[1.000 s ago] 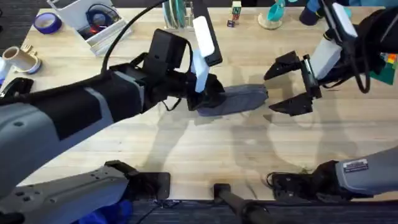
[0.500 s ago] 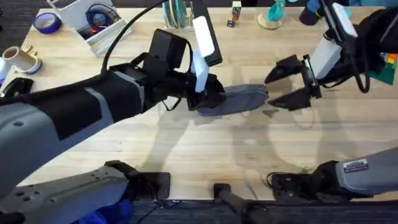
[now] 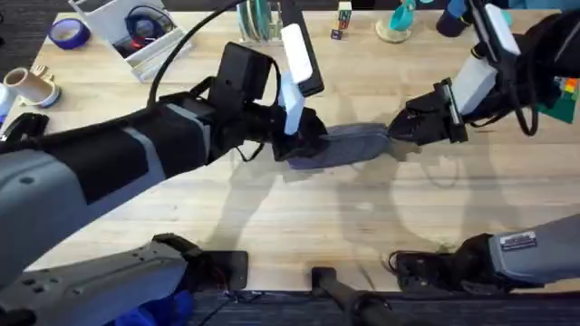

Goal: Unzip the bag, pick up the pens from the table one at a time and place them inside, then zip the bag closed.

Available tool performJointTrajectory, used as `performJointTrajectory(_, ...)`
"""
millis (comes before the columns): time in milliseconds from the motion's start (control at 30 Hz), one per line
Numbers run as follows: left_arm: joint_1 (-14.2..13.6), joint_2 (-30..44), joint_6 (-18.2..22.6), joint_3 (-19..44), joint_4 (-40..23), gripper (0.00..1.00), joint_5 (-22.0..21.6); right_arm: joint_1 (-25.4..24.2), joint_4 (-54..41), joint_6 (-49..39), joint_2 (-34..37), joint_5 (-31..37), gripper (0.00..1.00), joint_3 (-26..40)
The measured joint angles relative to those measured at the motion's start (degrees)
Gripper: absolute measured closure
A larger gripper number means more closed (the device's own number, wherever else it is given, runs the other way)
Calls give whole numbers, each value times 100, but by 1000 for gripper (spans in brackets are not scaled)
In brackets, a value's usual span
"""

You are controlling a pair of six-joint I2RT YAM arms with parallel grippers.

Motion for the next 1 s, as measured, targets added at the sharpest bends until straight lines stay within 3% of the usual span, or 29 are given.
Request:
performJointTrajectory(233,0,0,0,0,0,959,0,0,0,2,0,0,968,0)
performJointTrajectory(267,2,0,0,0,0,959,0,0,-6,14,0,-2,909,0)
performJointTrajectory(467,2,0,0,0,0,958,2,0,18,-5,0,1,59,-2)
performJointTrajectory(500,2,-1,0,0,0,958,2,0,22,-17,1,0,20,-2)
performJointTrajectory(1000,2,0,0,0,0,958,2,0,20,-22,0,0,5,-2)
